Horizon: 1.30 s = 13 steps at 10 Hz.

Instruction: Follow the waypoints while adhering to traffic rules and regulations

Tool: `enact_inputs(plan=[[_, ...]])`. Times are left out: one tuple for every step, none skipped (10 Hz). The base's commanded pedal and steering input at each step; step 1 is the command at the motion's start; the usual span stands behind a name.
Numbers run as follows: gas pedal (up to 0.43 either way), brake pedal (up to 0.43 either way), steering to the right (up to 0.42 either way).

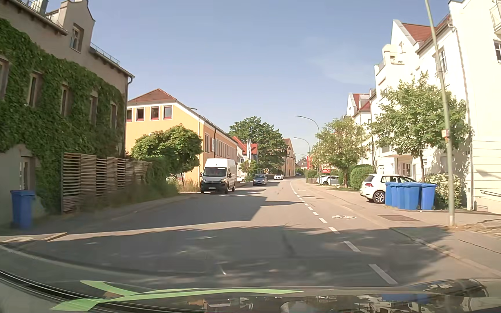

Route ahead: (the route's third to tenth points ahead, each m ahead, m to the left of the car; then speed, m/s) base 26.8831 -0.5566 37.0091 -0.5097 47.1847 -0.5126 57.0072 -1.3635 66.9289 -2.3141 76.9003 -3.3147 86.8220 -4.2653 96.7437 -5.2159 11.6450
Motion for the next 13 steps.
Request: enact_inputs(plan=[[0.0, 0.0, 0.007], [0.0, 0.0, 0.007], [0.0, 0.0, 0.007], [0.0, 0.0, 0.007], [0.0, 0.0, 0.007], [0.008, 0.0, 0.007], [0.008, 0.0, 0.007], [0.028, 0.0, 0.007], [0.039, 0.0, 0.007], [0.039, 0.0, 0.006], [0.047, 0.0, 0.006], [0.047, 0.0, 0.006], [0.047, 0.0, 0.006]])
